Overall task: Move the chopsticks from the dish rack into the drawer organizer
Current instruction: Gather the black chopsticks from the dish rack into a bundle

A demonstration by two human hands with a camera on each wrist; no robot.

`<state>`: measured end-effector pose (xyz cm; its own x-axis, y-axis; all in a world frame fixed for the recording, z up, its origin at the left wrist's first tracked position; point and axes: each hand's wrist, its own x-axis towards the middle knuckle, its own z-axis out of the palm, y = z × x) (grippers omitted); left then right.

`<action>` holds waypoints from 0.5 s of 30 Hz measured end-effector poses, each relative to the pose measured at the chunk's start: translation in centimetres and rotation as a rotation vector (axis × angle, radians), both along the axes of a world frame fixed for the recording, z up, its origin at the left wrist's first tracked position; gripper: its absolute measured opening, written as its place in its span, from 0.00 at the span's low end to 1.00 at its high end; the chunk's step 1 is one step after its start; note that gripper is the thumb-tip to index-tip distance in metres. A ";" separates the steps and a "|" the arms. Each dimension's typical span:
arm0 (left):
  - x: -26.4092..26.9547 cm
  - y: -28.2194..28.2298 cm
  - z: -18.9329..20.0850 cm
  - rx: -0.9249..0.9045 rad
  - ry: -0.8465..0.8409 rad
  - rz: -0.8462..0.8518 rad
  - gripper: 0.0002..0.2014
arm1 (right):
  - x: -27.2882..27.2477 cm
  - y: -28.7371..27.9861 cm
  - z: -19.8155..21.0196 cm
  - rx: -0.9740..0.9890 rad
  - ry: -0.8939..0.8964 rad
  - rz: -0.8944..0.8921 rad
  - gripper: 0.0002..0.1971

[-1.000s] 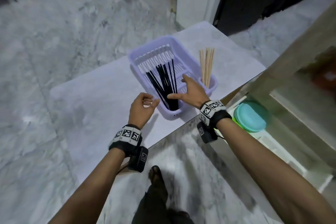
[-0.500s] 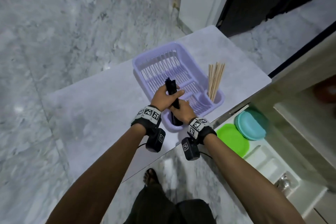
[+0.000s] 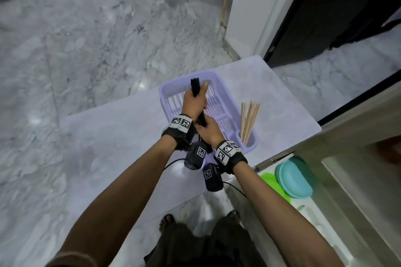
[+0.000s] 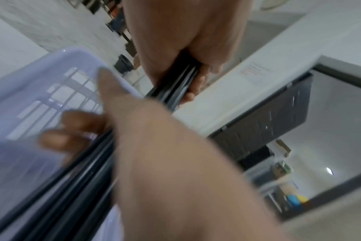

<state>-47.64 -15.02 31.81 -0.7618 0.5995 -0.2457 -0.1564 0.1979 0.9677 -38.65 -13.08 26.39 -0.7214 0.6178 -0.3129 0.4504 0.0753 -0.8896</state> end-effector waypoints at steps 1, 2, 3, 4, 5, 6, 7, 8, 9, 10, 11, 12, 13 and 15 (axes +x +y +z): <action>-0.6 0.4 0.6 0.038 -0.028 0.049 0.24 | 0.2 0.4 -0.4 -0.049 0.004 -0.004 0.14; -1.2 0.8 1.2 0.084 -0.059 0.094 0.24 | 0.5 0.8 -1.0 -0.086 -0.003 -0.012 0.15; -1.9 1.1 1.7 0.136 -0.094 0.137 0.23 | 0.9 1.3 -1.4 -0.095 -0.018 -0.016 0.16; -2.6 1.4 2.1 0.191 -0.130 0.178 0.23 | 1.1 2.1 -1.8 -0.081 -0.034 -0.009 0.17; -3.1 1.5 2.3 0.243 -0.172 0.218 0.23 | 1.2 2.9 -1.8 -0.053 -0.057 0.014 0.18; -3.5 1.5 2.5 0.283 -0.211 0.252 0.23 | 1.0 3.8 -1.9 -0.029 -0.075 0.036 0.18; -4.0 1.6 2.7 0.311 -0.242 0.277 0.23 | 0.7 4.6 -1.6 -0.005 -0.092 0.057 0.19; -4.3 1.6 2.8 0.326 -0.264 0.291 0.22 | 0.4 5.3 -1.2 0.016 -0.114 0.085 0.21; -4.6 1.7 2.8 0.332 -0.285 0.289 0.20 | 0.0 5.8 -0.9 0.018 -0.140 0.115 0.22; -5.0 2.0 2.6 0.334 -0.303 0.274 0.18 | -0.4 6.3 -0.6 0.002 -0.166 0.145 0.23; -5.3 2.2 2.2 0.340 -0.324 0.244 0.14 | -0.7 6.6 -0.2 -0.027 -0.187 0.174 0.23; -5.4 2.5 1.7 0.344 -0.337 0.195 0.10 | -0.9 6.9 0.1 -0.070 -0.201 0.200 0.23; -5.4 2.7 0.9 0.338 -0.349 0.130 0.08 | -1.1 7.1 0.5 -0.129 -0.201 0.224 0.22; -4.8 3.0 -1.0 0.293 -0.364 -0.004 0.07 | -1.8 7.6 1.1 -0.276 -0.174 0.276 0.21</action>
<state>-52.43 -12.01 30.80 -0.6545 0.6865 -0.3168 -0.4961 -0.0738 0.8651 -40.44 -5.44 27.48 -0.7696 0.2848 -0.5714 0.5921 -0.0164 -0.8057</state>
